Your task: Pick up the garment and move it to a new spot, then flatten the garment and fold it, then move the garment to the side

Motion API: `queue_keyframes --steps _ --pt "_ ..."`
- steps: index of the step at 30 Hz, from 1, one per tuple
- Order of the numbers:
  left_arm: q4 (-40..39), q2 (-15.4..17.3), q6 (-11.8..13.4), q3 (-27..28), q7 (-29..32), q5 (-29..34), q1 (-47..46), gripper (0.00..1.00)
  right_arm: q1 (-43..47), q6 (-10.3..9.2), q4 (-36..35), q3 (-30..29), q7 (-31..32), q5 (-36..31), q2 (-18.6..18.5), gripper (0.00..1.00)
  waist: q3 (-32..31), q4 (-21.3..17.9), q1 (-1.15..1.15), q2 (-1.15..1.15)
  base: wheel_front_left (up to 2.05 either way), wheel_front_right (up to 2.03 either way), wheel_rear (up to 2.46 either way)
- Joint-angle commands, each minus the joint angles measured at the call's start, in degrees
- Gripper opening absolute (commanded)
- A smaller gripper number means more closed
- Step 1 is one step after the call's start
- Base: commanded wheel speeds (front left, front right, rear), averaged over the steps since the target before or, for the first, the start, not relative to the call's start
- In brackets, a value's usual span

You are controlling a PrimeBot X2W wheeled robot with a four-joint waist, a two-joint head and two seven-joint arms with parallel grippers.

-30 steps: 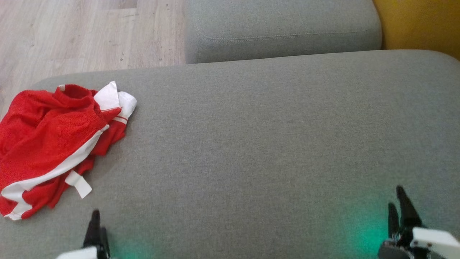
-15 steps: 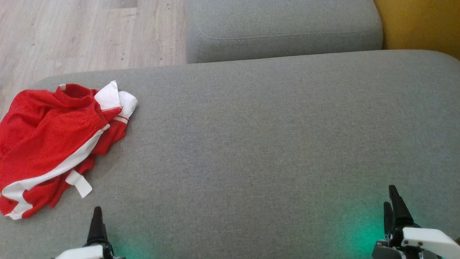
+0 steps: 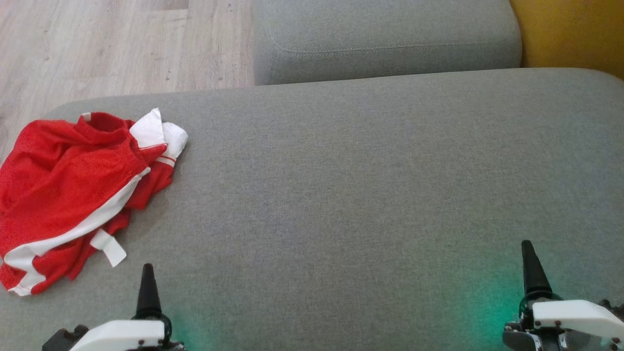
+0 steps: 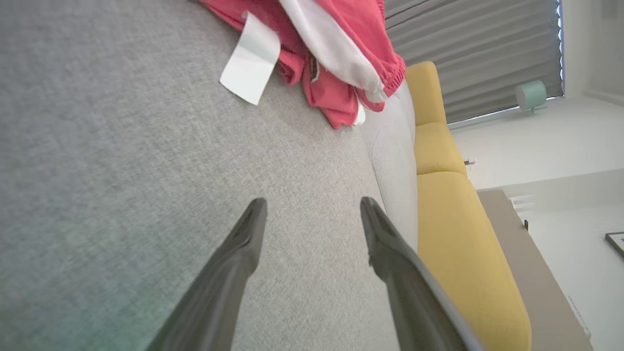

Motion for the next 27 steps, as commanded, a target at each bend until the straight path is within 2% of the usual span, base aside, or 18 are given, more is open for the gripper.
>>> queue_keyframes --steps 1,13,27 --pt "-2.5 0.4 0.6 -0.3 -0.9 2.6 -2.9 1.0 -2.9 -0.01 -2.5 0.7 -0.7 -2.2 -0.3 1.0 0.0 0.0 0.0 0.0 0.0 0.0 0.0" --pt "-4.7 0.5 2.7 -3.0 -3.0 12.5 -3.4 1.0 -3.2 -0.01 -4.8 2.9 -2.7 -12.4 -0.4 1.0 0.1 0.2 0.0 0.0 0.0 0.0 0.0" --pt "-6.8 0.5 3.9 -5.9 -5.2 22.3 -3.7 1.0 -3.3 -0.02 -5.8 4.4 -4.9 -23.8 -0.5 1.0 -0.2 0.6 0.0 0.0 0.0 0.0 0.0"
